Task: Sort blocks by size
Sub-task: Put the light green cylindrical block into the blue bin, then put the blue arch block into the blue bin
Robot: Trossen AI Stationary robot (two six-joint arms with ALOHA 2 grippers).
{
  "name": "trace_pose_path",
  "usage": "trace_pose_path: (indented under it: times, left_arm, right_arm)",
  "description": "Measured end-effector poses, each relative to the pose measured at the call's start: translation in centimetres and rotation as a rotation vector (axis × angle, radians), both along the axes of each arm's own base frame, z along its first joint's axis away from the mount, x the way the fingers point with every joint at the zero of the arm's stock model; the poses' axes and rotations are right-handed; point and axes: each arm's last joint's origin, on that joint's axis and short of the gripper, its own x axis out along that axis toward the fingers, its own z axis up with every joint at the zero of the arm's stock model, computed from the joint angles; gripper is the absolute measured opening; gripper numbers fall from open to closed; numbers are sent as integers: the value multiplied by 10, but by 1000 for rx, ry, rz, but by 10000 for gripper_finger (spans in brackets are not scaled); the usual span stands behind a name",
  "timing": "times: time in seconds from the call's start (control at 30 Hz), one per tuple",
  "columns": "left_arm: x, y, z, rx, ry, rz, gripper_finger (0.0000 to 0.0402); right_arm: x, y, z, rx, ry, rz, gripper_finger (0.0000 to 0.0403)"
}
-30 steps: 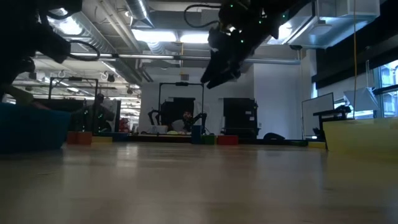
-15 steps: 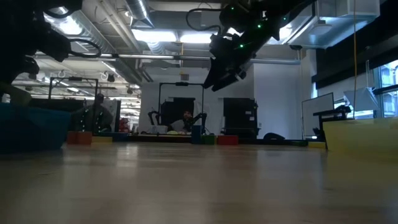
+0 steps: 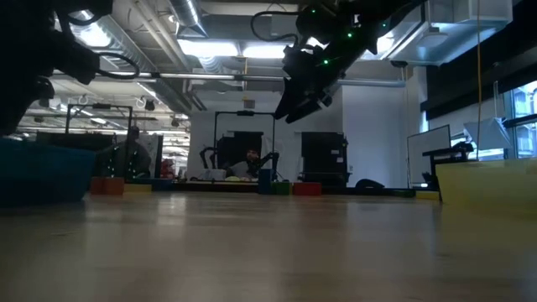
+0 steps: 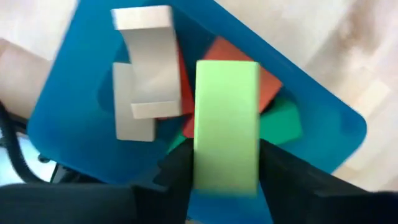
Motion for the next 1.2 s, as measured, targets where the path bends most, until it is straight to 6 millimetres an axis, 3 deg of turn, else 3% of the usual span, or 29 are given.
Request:
trace_pose_path:
  times: [0.3, 0.47, 0.67, 0.97, 1.2]
  left_arm:
    - [2, 9, 2, -31, 6, 34, 238]
    - [11, 19, 23, 4, -91, 28, 243]
    - [19, 37, 49, 275, -204, 61, 243]
    - [27, 61, 47, 387, -187, 115, 243]
    - [34, 76, 39, 526, -81, 86, 240]
  right_arm:
    - [0, 0, 0, 0, 0, 0, 298]
    - [0, 0, 0, 0, 0, 1, 298]
    - [0, 0, 0, 0, 0, 1, 298]
    - [0, 0, 0, 1, 3, 1, 298]
    - [0, 0, 0, 1, 3, 1, 298]
